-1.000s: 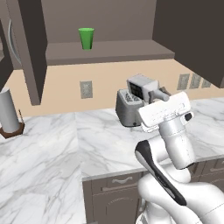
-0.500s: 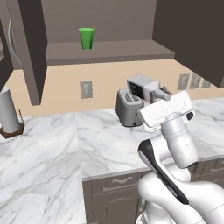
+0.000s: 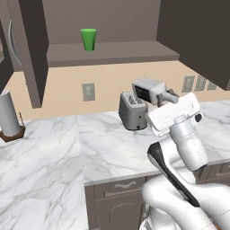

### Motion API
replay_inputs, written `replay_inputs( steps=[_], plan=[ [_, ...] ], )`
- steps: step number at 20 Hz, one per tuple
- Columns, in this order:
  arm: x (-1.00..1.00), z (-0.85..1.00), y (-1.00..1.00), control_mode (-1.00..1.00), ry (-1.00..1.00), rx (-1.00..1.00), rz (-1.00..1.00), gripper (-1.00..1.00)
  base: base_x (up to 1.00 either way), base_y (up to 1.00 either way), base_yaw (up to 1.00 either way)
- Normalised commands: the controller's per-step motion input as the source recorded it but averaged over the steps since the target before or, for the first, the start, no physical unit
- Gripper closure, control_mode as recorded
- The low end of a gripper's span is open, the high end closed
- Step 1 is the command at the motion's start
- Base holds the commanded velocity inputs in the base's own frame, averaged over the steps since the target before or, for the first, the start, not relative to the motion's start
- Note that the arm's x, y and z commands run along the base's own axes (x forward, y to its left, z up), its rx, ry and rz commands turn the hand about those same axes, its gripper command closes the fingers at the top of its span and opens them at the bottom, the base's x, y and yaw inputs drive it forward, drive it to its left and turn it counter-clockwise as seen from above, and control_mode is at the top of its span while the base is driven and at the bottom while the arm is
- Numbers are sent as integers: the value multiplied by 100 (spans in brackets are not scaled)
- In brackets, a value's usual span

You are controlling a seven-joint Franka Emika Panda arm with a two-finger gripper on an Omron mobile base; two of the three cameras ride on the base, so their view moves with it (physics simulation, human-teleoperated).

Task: Open the cabinet directly in front. Then move the liquor and the cup to the dining counter with the candle on it.

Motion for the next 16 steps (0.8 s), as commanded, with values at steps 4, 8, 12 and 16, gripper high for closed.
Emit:
replay_inputs(
  steps=[4, 8, 12, 16],
  plan=[
    [-73, 0, 0, -100, 39, -1, -1, 100, 0, 0, 0],
    [-59, 0, 1, -100, 55, -7, -6, 100, 0, 0, 0],
    [-43, 26, 0, -100, 58, -8, -7, 100, 0, 0, 0],
    [-35, 58, 0, -100, 54, -6, -7, 100, 0, 0, 0]
  ],
)
